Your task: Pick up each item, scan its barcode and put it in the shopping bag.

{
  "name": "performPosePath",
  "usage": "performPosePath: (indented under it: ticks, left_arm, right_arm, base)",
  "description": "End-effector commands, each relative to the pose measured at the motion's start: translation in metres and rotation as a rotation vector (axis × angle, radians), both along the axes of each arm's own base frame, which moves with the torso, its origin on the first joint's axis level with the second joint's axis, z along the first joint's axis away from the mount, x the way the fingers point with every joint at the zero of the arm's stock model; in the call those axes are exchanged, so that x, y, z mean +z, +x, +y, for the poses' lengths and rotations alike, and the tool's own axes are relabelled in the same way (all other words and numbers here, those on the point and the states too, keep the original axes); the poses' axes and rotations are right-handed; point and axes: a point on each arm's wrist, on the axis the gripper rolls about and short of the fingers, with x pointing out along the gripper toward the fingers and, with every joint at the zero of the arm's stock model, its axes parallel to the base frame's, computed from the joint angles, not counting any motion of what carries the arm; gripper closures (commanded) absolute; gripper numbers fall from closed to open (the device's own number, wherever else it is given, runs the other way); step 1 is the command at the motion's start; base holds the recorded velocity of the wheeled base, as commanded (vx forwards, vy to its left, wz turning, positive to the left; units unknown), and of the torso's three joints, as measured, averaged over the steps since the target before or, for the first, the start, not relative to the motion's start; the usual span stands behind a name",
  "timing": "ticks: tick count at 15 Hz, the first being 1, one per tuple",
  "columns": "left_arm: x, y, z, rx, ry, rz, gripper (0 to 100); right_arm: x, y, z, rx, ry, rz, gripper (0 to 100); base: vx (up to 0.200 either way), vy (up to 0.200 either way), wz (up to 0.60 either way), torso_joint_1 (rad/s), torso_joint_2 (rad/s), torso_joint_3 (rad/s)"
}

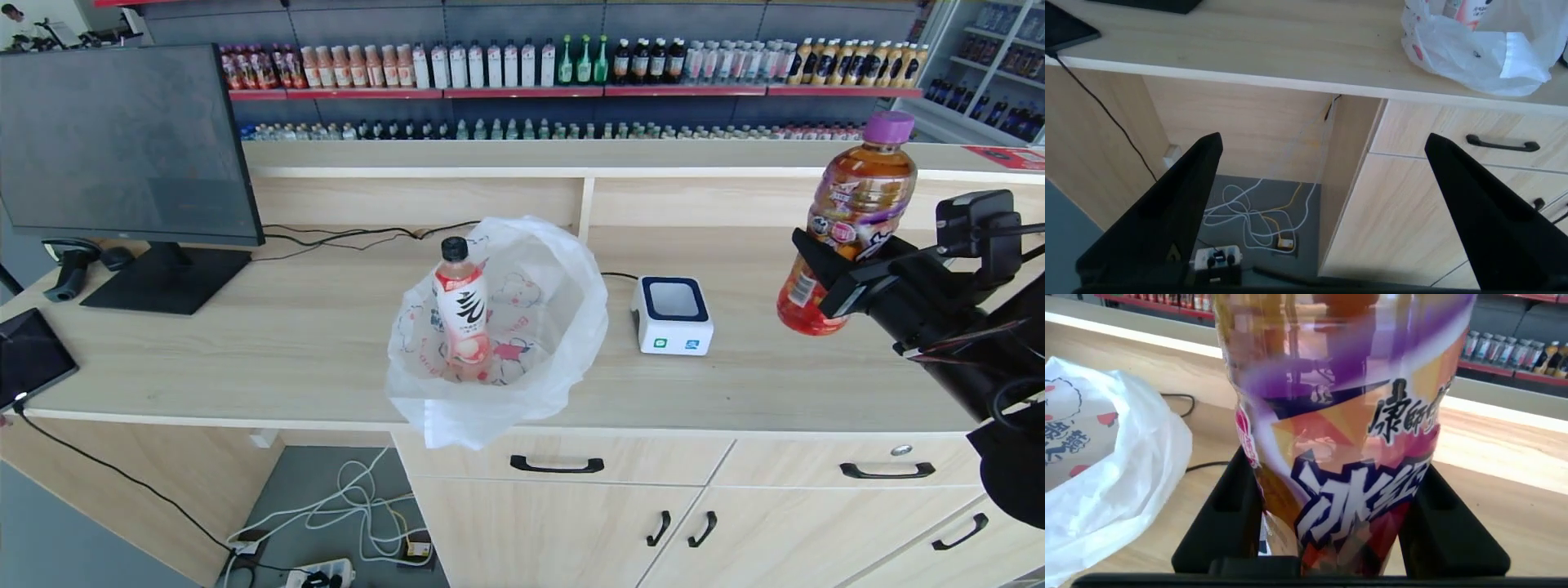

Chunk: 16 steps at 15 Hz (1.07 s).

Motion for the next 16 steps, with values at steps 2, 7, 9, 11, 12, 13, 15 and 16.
performPosePath:
  ticks: [2, 7, 9, 11, 12, 13, 15, 16]
  left_arm:
    - [0.0, 0.0, 0.0, 0.0, -0.001, 0.0, 0]
    - [0.0, 0.0, 0.0, 0.0, -0.001, 0.0, 0]
    - [0.0, 0.0, 0.0, 0.0, 0.001, 0.0, 0]
    - [0.0, 0.0, 0.0, 0.0, 0.001, 0.0, 0]
    - [0.0, 0.0, 0.0, 0.0, 0.001, 0.0, 0]
    - [0.0, 0.0, 0.0, 0.0, 0.001, 0.0, 0]
    - [0.0, 0.0, 0.0, 0.0, 0.001, 0.0, 0]
    - [0.0, 0.0, 0.0, 0.0, 0.001, 0.0, 0]
  right_arm:
    - [-0.0023, -0.0029, 0.0006, 0.004, -0.002, 0.013, 100]
    - [0.0, -0.0014, 0.0007, 0.004, 0.0, 0.002, 100]
    - [0.0029, 0.0013, 0.0014, 0.006, 0.001, -0.012, 100]
    - [0.0047, 0.0034, 0.0029, 0.01, 0.002, -0.021, 100]
    - [0.0047, 0.0032, 0.0047, 0.017, 0.002, -0.021, 100]
    - [0.0034, 0.0022, 0.0046, 0.017, 0.002, -0.015, 100]
    - [0.002, 0.0015, 0.005, 0.018, 0.001, -0.008, 100]
    - [-0.0009, 0.0006, 0.0062, 0.023, 0.0, 0.004, 100]
  base:
    - [0.0, 0.2, 0.0, 0.0, 0.0, 0.005]
    - [0.0, 0.08, 0.0, 0.001, 0.0, 0.001]
    - [0.0, 0.0, 0.6, 0.007, 0.0, 0.002]
    - [0.0, 0.0, 0.6, -0.005, -0.01, 0.009]
    - [0.0, 0.0, 0.6, 0.007, 0.0, 0.002]
    - [0.0, 0.0, 0.6, 0.012, 0.01, 0.002]
    - [0.0, 0.0, 0.0, 0.0, 0.0, 0.0]
    - [0.0, 0.0, 0.0, 0.0, 0.0, 0.0]
